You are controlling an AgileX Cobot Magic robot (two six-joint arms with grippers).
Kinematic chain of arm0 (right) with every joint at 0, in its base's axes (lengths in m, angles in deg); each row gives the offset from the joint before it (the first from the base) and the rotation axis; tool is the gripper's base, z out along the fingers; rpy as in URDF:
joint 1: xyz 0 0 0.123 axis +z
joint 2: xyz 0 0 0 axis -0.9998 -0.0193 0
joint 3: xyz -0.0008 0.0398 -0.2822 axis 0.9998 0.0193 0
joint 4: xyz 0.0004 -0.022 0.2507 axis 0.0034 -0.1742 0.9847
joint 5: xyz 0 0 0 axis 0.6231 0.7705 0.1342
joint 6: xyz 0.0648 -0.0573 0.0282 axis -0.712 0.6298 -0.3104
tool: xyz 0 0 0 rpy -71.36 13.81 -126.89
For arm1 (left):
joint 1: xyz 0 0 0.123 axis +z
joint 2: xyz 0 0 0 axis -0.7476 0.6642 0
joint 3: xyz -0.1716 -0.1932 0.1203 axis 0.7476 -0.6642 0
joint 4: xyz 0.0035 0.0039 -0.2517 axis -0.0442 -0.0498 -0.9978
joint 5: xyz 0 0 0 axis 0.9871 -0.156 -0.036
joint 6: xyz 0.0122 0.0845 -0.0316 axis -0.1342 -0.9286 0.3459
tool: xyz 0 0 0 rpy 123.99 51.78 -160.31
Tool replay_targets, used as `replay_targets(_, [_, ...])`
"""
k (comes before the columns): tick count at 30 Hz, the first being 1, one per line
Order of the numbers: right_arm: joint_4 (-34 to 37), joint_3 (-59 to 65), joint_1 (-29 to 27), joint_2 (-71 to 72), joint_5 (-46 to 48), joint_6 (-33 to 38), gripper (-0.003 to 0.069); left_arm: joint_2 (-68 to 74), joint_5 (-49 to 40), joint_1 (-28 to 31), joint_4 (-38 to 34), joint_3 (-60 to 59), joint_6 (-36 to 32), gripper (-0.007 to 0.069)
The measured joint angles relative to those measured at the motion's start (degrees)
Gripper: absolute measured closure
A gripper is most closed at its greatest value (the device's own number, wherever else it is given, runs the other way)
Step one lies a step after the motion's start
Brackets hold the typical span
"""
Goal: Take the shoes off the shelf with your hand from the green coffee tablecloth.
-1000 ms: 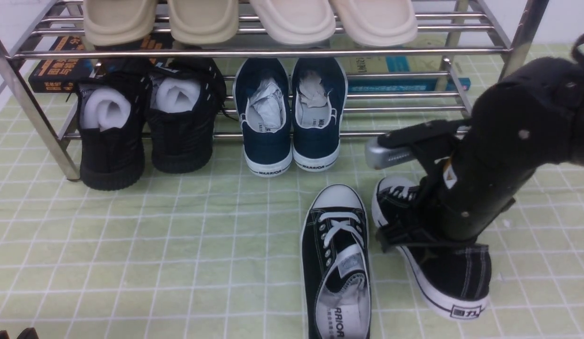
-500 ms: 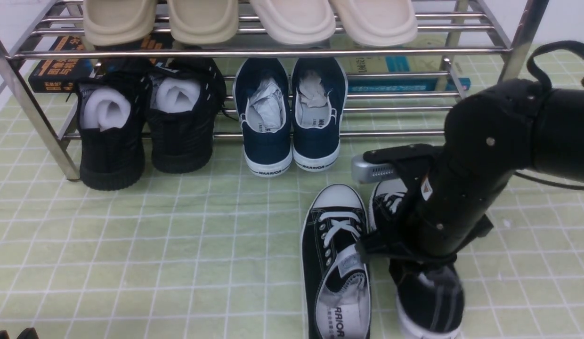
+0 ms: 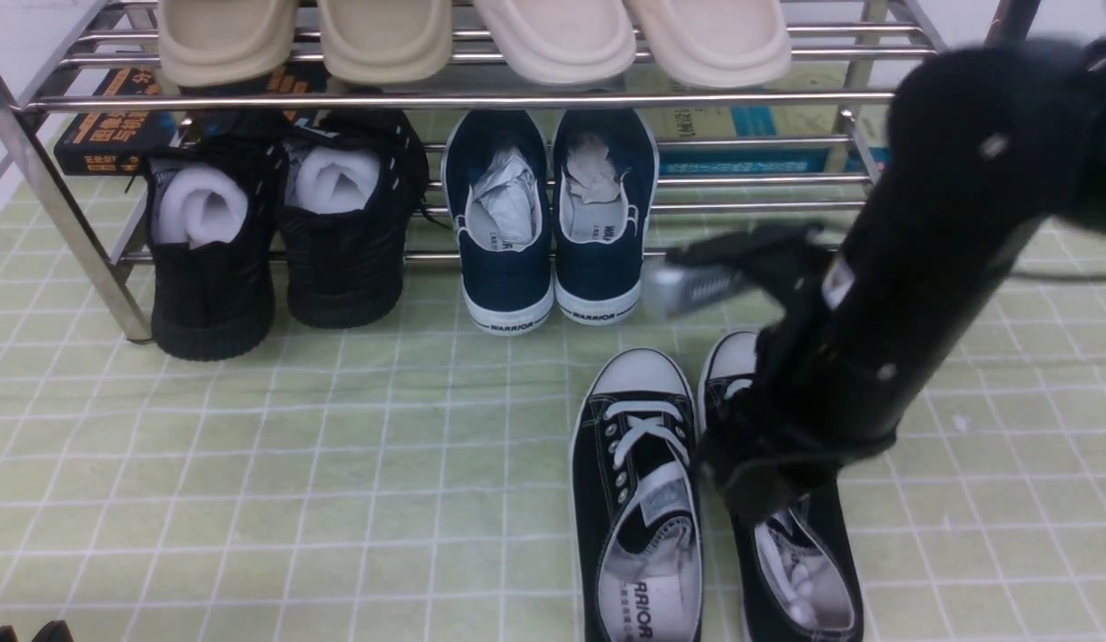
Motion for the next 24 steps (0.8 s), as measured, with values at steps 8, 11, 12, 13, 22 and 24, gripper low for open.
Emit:
replay_targets(8, [-6.17, -0.26, 0.0, 16.28, 1.64, 0.72, 0.0671, 0.0, 0.0, 0.0, 0.0, 0.0, 0.0, 0.0383])
replay_targets(11, [-7.8, 0.25, 0.0, 23.12, 1.87, 0.16, 0.0673, 0.0, 0.0, 0.0, 0.0, 0.0, 0.0, 0.0383])
replay_targets(12, [-7.96, 1.31, 0.0, 26.15, 1.87, -0.23, 0.0673, 0.0, 0.0, 0.0, 0.0, 0.0, 0.0, 0.0383])
replay_targets(13, [-8.04, 2.07, 0.0, 27.68, 1.87, -0.29, 0.0673, 0.0, 0.0, 0.0, 0.0, 0.0, 0.0, 0.0383])
replay_targets(22, [-7.37, 25.47, 0.0, 50.28, -14.86, -1.12, 0.0673, 0.0, 0.0, 0.0, 0.0, 0.0, 0.0, 0.0383])
replay_targets(24, [-6.46, 30.41, 0.0, 53.59, -21.12, -1.24, 0.0673, 0.0, 0.0, 0.0, 0.0, 0.0, 0.0, 0.0383])
